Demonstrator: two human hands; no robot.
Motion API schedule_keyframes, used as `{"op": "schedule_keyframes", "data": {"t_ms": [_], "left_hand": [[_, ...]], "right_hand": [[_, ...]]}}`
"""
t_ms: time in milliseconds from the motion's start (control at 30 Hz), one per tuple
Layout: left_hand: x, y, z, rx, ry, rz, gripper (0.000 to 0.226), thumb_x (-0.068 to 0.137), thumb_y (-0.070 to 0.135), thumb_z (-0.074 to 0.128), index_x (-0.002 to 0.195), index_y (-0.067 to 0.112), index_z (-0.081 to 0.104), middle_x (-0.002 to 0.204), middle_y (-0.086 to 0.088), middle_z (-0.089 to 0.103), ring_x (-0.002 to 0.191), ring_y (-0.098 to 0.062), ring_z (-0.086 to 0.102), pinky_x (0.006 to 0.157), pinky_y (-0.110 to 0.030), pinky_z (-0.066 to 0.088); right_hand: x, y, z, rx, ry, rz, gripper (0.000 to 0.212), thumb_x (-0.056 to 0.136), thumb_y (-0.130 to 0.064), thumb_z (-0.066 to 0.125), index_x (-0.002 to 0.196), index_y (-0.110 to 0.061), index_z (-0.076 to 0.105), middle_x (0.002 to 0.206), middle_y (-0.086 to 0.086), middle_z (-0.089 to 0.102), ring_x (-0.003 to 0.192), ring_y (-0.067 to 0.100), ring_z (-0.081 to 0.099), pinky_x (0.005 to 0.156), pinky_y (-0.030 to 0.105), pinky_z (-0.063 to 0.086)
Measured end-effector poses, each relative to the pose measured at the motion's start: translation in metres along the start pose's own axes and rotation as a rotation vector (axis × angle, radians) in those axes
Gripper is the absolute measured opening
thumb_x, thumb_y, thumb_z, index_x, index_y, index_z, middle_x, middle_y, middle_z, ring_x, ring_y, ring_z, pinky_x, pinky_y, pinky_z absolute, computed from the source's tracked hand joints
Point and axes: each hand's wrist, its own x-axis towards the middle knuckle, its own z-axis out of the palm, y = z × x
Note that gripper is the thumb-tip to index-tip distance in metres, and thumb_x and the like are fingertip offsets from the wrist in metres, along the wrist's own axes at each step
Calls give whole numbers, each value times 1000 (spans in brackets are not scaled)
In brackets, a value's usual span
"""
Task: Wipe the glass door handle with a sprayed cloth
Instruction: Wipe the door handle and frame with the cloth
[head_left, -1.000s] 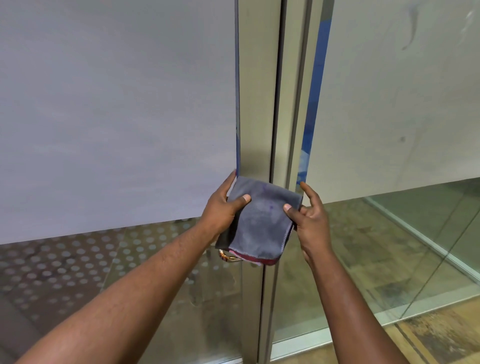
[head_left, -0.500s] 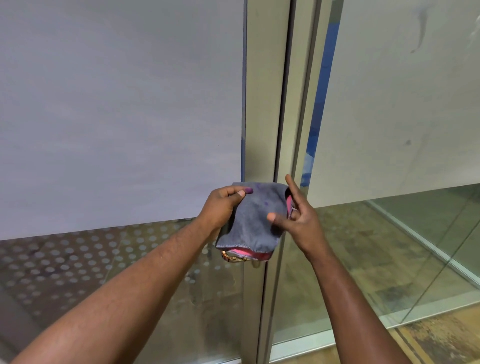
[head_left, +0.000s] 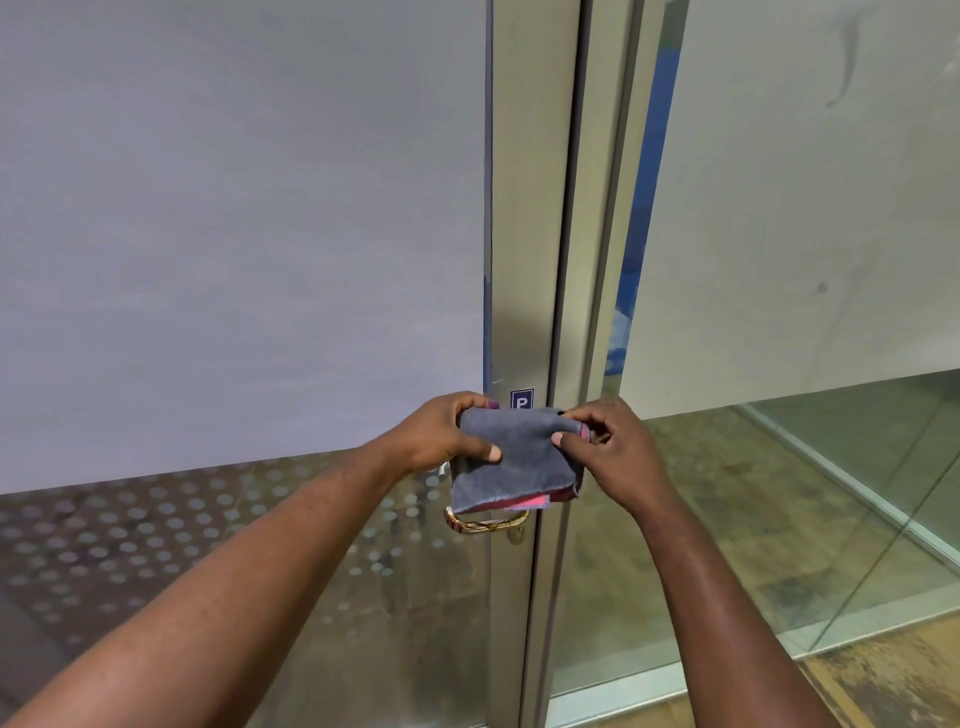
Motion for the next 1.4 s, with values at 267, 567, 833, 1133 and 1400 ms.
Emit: {"op": "schedule_keyframes", "data": {"t_ms": [267, 567, 833, 1133, 1400], "left_hand": [[6, 6, 7, 234, 69, 104, 22, 93, 35, 72, 106, 18, 70, 105, 2, 63, 93, -10, 60, 76, -19, 51], [8, 0, 10, -20, 52, 85, 22, 95, 31, 71, 105, 12, 72, 100, -14, 71, 87, -19, 68, 75, -27, 56], [10, -8, 5, 390, 538, 295, 22, 97, 35, 66, 115, 24, 73, 111, 7, 72, 99, -10, 64, 85, -34, 57], [25, -18, -35, 857, 701, 787, 42, 99, 9, 54, 141, 6, 58, 153, -16, 49, 151, -31, 34, 125, -47, 25], [46, -38, -49, 1089, 663, 871, 63, 90, -2, 56, 151, -1, 43, 163, -17, 34, 154, -36, 25, 126, -52, 19]], "right_hand": [[2, 11, 2, 387, 15, 22, 25, 72, -19, 70, 74, -4, 50, 98, -4, 73, 89, 14, 69, 74, 35, 54], [-4, 16, 18, 868, -179, 331, 60, 66, -5, 90, 121, -8, 67, 117, 18, 74, 107, 36, 72, 87, 44, 61], [-4, 10, 36, 731, 104, 455, 25, 93, 0, 64, 115, -11, 69, 93, 12, 79, 77, 26, 77, 64, 35, 62], [-4, -16, 50, 43, 568, -158, 53, 89, -7, 72, 140, -3, 58, 114, 6, 73, 97, -6, 67, 80, 10, 55], [22, 12, 105, -237, 281, -555, 57, 109, -37, 33, 144, 3, 52, 154, 17, 47, 150, 37, 37, 125, 49, 27]]}}
